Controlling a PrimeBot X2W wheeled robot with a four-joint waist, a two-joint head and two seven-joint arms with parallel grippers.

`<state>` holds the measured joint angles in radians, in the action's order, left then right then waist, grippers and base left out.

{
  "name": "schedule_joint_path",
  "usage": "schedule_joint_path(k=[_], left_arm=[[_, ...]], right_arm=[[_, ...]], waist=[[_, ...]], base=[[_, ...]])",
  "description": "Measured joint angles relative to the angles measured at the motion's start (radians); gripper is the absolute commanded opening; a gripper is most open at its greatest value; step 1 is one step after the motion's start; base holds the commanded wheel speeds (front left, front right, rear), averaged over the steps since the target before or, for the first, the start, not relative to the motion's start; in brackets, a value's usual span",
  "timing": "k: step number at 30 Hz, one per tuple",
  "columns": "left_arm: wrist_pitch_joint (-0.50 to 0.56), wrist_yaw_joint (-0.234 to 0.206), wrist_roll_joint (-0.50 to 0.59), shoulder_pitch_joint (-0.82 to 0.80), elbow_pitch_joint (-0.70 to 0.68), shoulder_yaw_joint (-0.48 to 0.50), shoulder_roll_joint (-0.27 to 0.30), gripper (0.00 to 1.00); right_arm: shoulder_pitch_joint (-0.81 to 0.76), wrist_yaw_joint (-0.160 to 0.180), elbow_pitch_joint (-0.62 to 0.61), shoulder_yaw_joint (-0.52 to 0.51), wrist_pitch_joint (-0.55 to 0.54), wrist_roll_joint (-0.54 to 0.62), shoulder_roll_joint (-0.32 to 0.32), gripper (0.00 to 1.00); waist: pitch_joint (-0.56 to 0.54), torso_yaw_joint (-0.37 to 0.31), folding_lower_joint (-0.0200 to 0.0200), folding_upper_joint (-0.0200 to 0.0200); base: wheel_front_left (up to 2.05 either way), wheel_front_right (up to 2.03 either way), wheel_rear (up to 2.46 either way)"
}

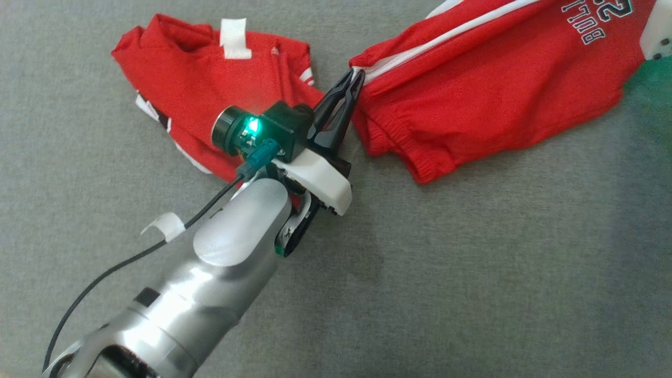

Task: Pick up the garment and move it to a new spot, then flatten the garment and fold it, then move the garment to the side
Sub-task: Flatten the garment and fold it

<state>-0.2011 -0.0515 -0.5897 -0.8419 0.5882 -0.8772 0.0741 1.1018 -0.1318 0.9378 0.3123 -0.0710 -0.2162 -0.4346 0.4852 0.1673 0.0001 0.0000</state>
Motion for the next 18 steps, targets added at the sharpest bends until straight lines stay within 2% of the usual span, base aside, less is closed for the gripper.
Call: schedule_joint_path(k=[2, 3, 4, 5, 7, 12, 18], left_arm=[[-0.003, 0.0, 0.0, -0.006, 0.013, -0.006, -0.004, 0.0], [-0.004, 0.0, 0.0, -0.012, 0.019, -0.009, -0.007, 0.0], [-0.008, 0.001, 0.001, -0.018, 0.023, -0.012, -0.009, 0.0], [-0.012, 0.002, 0.002, -0.024, 0.025, -0.013, -0.013, 0.13], [-0.013, -0.001, 0.007, -0.034, 0.032, -0.013, -0.018, 1.0], [-0.03, -0.011, 0.01, -0.038, 0.054, -0.006, -0.018, 1.0], [-0.048, -0.04, 0.01, -0.033, 0.058, 0.039, -0.012, 1.0]], right_arm=[[0.014, 0.0, 0.04, 0.0, 0.006, 0.01, 0.008, 0.0], [0.021, 0.0, 0.054, -0.001, 0.019, 0.021, 0.01, 0.82], [0.03, 0.0, 0.074, -0.012, 0.03, 0.033, 0.011, 1.0], [0.042, 0.0, 0.095, -0.025, 0.037, 0.044, 0.011, 1.0], [0.065, 0.0, 0.131, -0.052, 0.057, 0.063, 0.011, 1.0], [0.088, 0.0, 0.174, -0.095, 0.116, 0.087, 0.019, 1.0], [0.097, 0.0, 0.205, -0.202, 0.258, 0.086, 0.034, 1.0]], waist=[[0.012, 0.012, 0.0, 0.0], [0.018, 0.017, 0.0, 0.0], [0.023, 0.02, -0.0001, 0.0], [0.027, 0.023, 0.0, 0.0], [0.03, 0.025, 0.0001, 0.0], [0.018, 0.018, -0.0001, 0.0], [-0.036, -0.002, -0.0002, 0.0]], base=[[0.0, 0.0, 0.0], [0.0, 0.0, 0.0], [0.0, 0.0, 0.0], [0.0, 0.0, 0.0], [0.0, 0.0, 0.0], [0.0, 0.0, 0.0], [0.0, 0.0, 0.0]])
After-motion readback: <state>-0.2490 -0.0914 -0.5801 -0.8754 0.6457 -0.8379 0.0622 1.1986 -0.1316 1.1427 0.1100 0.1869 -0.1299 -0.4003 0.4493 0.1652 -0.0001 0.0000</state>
